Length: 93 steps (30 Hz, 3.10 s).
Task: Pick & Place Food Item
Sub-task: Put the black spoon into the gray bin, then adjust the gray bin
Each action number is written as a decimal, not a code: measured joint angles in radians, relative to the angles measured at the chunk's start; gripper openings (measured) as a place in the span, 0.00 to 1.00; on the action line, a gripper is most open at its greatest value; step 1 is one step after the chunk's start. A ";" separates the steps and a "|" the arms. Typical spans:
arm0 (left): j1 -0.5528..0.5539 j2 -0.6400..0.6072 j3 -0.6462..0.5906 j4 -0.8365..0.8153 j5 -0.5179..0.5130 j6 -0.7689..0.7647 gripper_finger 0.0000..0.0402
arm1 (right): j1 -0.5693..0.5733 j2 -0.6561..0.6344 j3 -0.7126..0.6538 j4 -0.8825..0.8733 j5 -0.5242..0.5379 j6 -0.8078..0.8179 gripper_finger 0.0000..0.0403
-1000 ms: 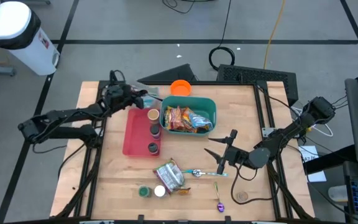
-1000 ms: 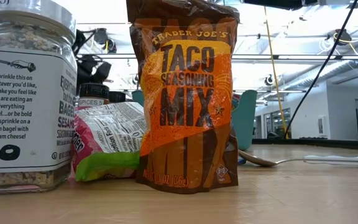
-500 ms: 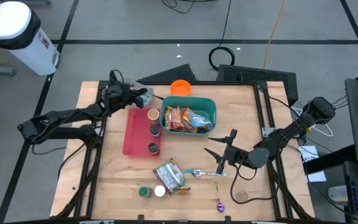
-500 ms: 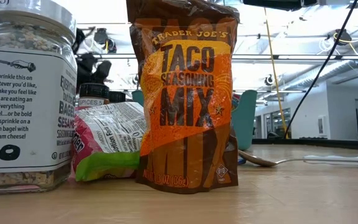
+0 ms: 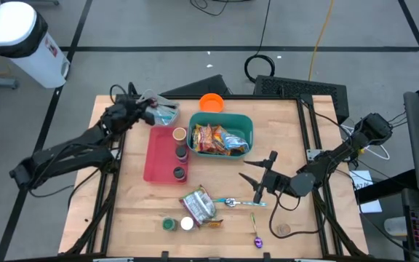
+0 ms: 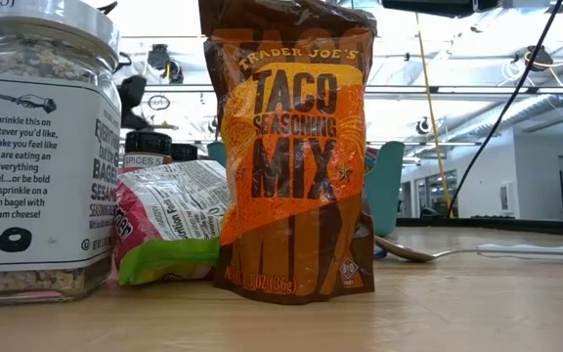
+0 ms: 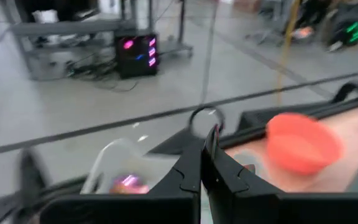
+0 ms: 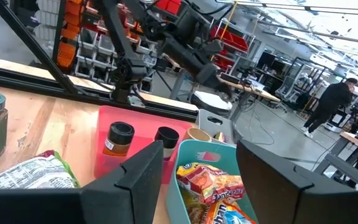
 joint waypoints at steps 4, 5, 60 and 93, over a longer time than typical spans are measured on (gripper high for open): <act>-0.001 -0.075 0.005 -0.115 -0.031 -0.005 0.01 | -0.012 0.000 0.000 0.000 -0.002 0.018 0.49; -0.001 -0.085 0.014 -0.146 -0.032 -0.005 0.01 | -0.015 0.000 0.000 -0.001 -0.002 0.024 0.49; 0.015 0.290 0.184 -0.165 0.214 -0.101 0.55 | -0.022 0.000 0.000 -0.054 -0.003 0.060 0.46; -0.102 -0.311 0.069 -0.356 0.311 -0.116 0.61 | -0.116 0.000 0.000 -0.119 -0.371 0.225 0.50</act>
